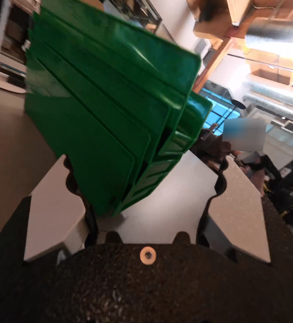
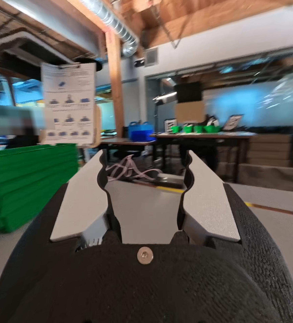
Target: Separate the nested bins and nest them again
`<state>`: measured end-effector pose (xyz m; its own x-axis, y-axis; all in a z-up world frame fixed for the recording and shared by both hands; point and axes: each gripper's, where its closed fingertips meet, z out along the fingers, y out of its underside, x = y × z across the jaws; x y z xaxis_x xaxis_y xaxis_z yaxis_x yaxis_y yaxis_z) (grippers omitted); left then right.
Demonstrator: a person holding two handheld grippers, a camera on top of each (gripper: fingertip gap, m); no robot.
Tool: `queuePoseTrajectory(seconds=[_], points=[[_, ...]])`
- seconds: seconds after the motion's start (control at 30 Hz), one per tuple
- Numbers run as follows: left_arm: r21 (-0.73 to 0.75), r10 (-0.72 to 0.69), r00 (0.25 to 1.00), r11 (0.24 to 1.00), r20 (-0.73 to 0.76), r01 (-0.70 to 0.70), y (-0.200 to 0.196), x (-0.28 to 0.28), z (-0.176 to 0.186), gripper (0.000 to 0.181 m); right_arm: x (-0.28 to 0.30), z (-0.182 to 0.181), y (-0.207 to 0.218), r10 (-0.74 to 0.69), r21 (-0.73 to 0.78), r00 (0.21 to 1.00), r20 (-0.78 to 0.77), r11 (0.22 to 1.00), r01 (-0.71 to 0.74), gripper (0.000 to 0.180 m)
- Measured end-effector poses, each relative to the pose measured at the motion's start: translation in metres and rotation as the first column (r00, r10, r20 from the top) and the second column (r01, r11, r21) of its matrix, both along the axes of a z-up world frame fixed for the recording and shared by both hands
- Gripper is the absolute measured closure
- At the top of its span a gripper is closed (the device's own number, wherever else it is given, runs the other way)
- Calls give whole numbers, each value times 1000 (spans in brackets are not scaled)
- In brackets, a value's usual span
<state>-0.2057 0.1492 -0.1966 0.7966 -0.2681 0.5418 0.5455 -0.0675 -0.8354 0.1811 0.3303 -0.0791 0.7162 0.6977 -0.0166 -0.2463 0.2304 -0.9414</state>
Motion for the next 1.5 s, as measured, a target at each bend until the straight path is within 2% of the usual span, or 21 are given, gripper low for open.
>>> queuePoseTrajectory(seconds=[0.1, 0.2, 0.27, 0.4, 0.5, 0.57, 0.73, 0.83, 0.9, 1.03, 1.2, 1.37, 1.5], points=[[47, -91, 996, 995, 23, 90, 9, 15, -2, 23, -93, -1, -25, 242, -147, 969, 47, 961, -233, 90], [21, -70, 997, 997, 17, 70, 19, 15, -2, 21, -190, -4, -50, 461, -346, 873, 161, 855, -387, 74], [16, -40, 999, 999, -4, 40, 22, 16, -3, 22, -245, -1, -64, 552, -434, 800, 235, 796, -421, 65], [5, -52, 997, 999, -58, 53, 27, 28, -7, 21, -331, 15, -84, 610, -483, 717, 336, 766, -425, 68], [-11, -141, 984, 990, -109, 140, 31, 47, -11, 23, -380, 11, -92, 641, -574, 628, 441, 740, -352, 58], [-11, -151, 981, 988, -123, 151, 33, 51, -11, 21, -400, 0, -84, 622, -620, 574, 532, 748, -236, 49], [15, 61, 973, 998, -222, -59, 30, 17, -7, 21, -419, -43, -61, 591, -672, 401, 700, 736, 87, 35], [-106, 235, 936, 957, -261, -270, 26, -21, -26, 24, -430, -59, -54, 593, -674, 355, 723, 718, 175, 49], [-150, 218, 949, 955, -230, -256, 27, -23, -32, 22, -434, -62, -49, 577, -653, 324, 750, 726, 218, 51], [-139, 198, 956, 963, -217, -231, 27, -21, -30, 25, -433, -57, -47, 584, -655, 300, 754, 701, 282, 72], [-24, 142, 976, 989, -163, -148, 25, -12, -9, 23, -436, -36, -44, 571, -665, 353, 741, 698, 267, 80], [0, 134, 964, 990, -229, -138, 26, -5, -6, 22, -431, 13, -38, 538, -657, 426, 727, 726, 205, 82], [13, 165, 955, 986, -246, -167, 24, -9, -3, 22, -394, 56, -20, 484, -634, 491, 724, 748, 197, 83]])
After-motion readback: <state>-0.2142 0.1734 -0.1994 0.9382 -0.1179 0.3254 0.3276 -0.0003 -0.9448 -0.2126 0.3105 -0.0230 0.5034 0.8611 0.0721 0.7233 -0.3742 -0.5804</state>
